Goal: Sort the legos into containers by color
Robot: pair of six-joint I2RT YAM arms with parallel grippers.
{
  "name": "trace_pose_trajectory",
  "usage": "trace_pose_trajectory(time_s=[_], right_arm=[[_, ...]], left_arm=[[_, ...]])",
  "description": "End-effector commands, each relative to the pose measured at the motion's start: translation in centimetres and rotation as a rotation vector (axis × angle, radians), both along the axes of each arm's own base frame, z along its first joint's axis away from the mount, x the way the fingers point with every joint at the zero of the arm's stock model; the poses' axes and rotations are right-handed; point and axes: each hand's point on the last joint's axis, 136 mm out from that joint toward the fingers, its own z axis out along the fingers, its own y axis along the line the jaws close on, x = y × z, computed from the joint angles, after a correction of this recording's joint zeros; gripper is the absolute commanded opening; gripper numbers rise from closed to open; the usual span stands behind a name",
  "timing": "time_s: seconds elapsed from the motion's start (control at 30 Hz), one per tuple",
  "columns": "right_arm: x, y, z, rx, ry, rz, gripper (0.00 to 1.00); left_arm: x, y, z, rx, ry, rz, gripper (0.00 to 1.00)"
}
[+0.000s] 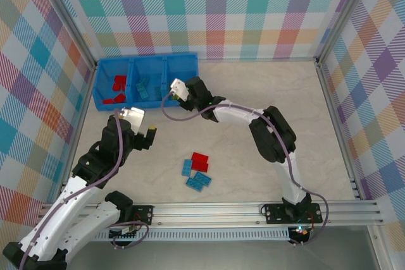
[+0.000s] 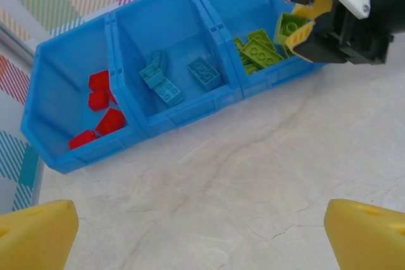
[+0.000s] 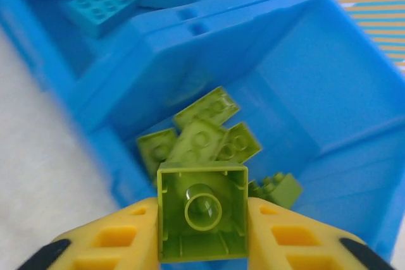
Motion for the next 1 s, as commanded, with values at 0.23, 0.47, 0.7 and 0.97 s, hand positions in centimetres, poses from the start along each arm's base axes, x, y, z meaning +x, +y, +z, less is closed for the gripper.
trace_pose_trajectory(time_s=[0.23, 0.47, 0.7, 0.97], right_arm=[[3.1, -0.1, 5.3, 0.025, -0.111, -0.073, 0.61], [-3.0, -3.6, 9.2, 0.176, -0.014, -0.057, 0.64], [-14.8, -9.0, 10.7, 0.374, 0.343, 0.0, 0.73], [-25.2, -13.5, 11.3, 0.52, 0.668, 0.035, 0.73]], left_arm=[[-0.1, 0.4, 1.4, -0.038, -0.036, 0.008, 1.0], [-0.1, 0.3, 0.6, -0.059, 0.018, 0.023, 1.0], [-0.3, -2.9, -1.0, -0.253, 0.28, 0.02, 1.0], [-2.9, -8.7, -6.7, -0.575, 0.575, 0.055, 0.91]])
